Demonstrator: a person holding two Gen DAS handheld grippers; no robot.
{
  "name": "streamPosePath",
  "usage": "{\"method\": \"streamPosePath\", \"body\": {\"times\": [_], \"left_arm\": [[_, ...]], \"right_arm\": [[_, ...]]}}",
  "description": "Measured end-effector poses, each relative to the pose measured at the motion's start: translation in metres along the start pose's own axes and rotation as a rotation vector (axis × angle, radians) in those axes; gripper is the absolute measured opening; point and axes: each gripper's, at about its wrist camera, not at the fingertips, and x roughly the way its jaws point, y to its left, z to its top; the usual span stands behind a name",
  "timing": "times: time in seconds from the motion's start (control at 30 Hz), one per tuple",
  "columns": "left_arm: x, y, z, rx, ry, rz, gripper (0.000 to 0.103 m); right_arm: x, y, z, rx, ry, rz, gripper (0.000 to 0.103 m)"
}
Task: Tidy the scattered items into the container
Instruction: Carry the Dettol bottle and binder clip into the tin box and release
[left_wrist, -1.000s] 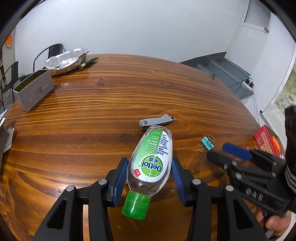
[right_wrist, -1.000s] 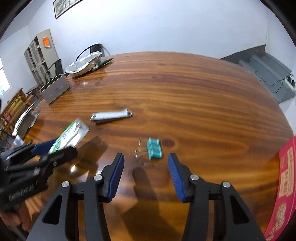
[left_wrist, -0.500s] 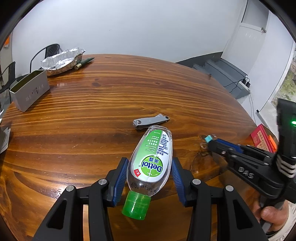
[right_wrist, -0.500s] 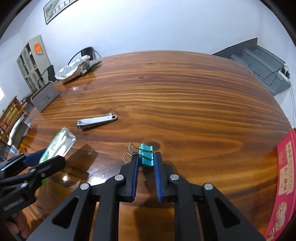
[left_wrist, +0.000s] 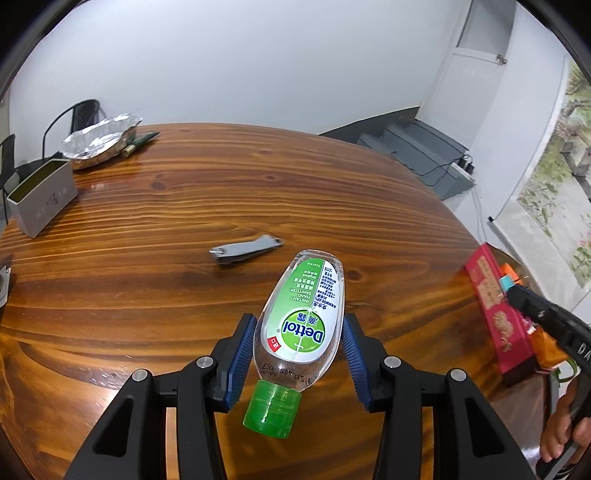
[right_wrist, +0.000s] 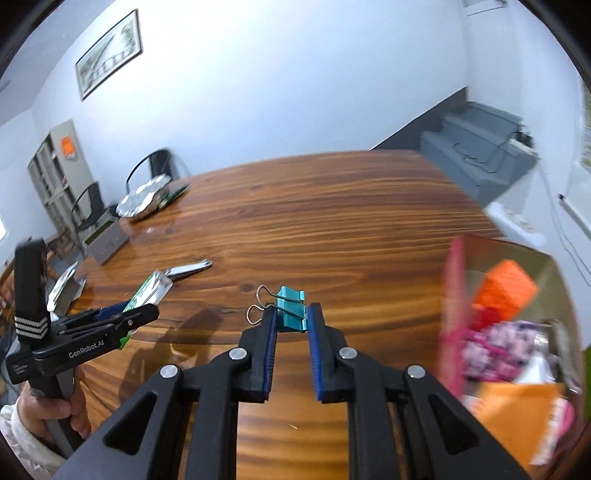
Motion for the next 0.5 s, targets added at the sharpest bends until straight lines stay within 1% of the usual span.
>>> {"method": "streamPosePath", "body": {"times": [0.13, 0.2, 0.33, 0.43, 0.5], "left_arm": [[-0.008, -0.030, -0.004, 0.025, -0.007, -0.058, 0.049], [-0.012, -0.047, -0.005, 0.045, -0.015, -0.083, 0.049], [-0.016, -0.084, -0.003, 0.085, -0.019, -0.150, 0.049], [-0.015, -0.121, 0.001, 0.124, -0.015, -0.204, 0.049], [-0.011, -0.149, 0.005, 0.155, -0.007, -0.239, 0.049]], "right_arm": [[-0.040, -0.033, -0.002, 0.039, -0.067, -0.064, 0.018], [-0.062, -0.055, -0.006, 0.060, -0.097, -0.111, 0.018], [-0.090, -0.097, -0.017, 0.106, -0.124, -0.199, 0.018], [-0.104, -0.131, -0.024, 0.163, -0.130, -0.233, 0.018], [-0.106, -0.146, -0.026, 0.188, -0.126, -0.243, 0.018]]}}
